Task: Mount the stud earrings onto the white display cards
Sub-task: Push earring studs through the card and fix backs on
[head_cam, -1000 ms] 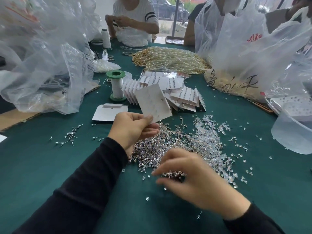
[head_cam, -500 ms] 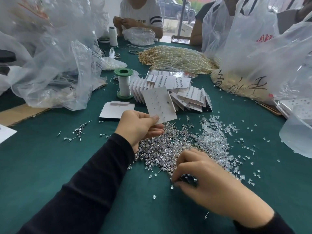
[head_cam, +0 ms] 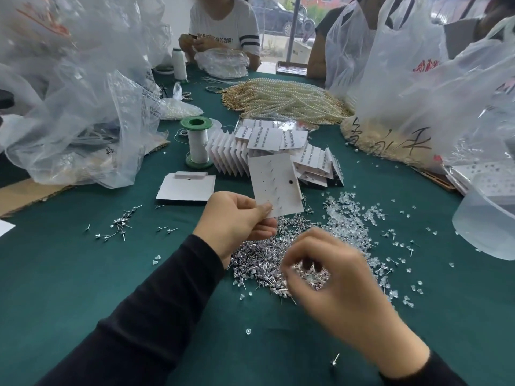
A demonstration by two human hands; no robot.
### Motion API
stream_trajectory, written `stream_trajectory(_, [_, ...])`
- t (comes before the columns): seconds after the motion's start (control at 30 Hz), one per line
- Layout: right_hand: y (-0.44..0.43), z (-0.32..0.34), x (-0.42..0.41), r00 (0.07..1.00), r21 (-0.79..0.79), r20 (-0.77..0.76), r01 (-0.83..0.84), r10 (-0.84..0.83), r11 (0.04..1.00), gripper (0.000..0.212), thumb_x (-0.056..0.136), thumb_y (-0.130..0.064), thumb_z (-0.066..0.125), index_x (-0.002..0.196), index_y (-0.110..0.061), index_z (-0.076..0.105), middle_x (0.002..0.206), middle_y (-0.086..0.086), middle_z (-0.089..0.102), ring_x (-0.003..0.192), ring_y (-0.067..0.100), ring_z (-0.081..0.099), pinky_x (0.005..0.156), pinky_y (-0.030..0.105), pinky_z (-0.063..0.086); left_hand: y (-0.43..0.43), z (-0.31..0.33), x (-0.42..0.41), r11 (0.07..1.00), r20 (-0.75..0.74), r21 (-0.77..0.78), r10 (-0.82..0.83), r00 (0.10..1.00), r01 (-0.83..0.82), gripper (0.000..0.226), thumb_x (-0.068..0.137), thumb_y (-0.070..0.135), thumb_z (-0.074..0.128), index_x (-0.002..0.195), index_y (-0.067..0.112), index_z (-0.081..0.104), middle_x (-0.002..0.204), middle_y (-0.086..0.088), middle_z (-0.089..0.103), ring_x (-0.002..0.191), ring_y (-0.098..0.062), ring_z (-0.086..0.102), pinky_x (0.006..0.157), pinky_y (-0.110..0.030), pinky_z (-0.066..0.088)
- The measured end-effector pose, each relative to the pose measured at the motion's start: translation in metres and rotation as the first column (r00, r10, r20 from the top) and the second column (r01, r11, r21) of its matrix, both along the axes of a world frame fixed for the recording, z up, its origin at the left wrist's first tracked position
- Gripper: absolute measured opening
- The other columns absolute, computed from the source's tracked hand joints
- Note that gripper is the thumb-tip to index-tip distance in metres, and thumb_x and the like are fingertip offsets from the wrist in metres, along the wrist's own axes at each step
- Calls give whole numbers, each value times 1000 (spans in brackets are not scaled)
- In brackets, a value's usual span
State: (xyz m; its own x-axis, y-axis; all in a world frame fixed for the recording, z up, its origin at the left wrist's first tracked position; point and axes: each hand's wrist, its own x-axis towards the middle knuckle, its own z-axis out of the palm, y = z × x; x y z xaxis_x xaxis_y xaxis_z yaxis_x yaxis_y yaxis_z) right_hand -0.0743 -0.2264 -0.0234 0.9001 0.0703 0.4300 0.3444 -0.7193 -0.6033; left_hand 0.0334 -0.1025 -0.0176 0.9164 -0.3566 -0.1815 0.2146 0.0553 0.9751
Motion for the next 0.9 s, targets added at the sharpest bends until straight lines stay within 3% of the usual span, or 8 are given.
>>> stream_trajectory(0.07, [-3, 0, 6, 961, 74, 200, 182, -194, 980, 8, 73, -4, 68, 72, -10, 64, 75, -3, 58, 66, 5, 52, 61, 13, 42, -4, -1, -5, 998, 54, 48, -36, 998, 33, 19, 85, 5, 60, 67, 0, 58, 47, -5, 65, 39, -11, 59, 41, -16, 48])
stream_trajectory(0.2, [-3, -6, 15, 892, 153, 284, 319, -351, 935, 13, 73, 4, 71, 73, -6, 64, 76, 1, 58, 66, 7, 52, 61, 11, 44, -12, -1, -16, 993, 117, 79, -92, 989, 83, 20, 85, 2, 59, 65, 2, 57, 45, -3, 63, 38, -10, 58, 39, -16, 46])
stream_trajectory(0.37, [-2, -10, 20, 895, 155, 290, 304, -338, 940, 10, 74, 2, 71, 73, -6, 65, 77, 0, 58, 65, 6, 52, 61, 7, 41, -14, 2, -21, 994, 140, 63, -99, 985, 91, 20, 85, 1, 59, 66, 0, 55, 43, -1, 61, 37, -9, 56, 39, -16, 46])
stream_trajectory(0.73, [-1, -11, 20, 904, 200, 270, 284, -332, 938, 6, 76, 0, 71, 75, -5, 67, 79, 1, 59, 66, 7, 55, 60, 15, 46, -16, 3, -24, 996, 155, 45, -81, 985, 74, 20, 85, 0, 58, 66, -1, 55, 42, 1, 59, 35, -8, 54, 38, -16, 46])
stream_trajectory(0.9, [0, -15, 21, 894, 200, 289, 293, -342, 935, 7, 76, 1, 70, 74, -5, 66, 78, 1, 60, 68, 4, 54, 63, 9, 43, -18, 3, -26, 998, 147, 36, -47, 988, 42, 23, 85, -1, 58, 62, 1, 54, 40, 1, 58, 34, -8, 54, 38, -17, 47])
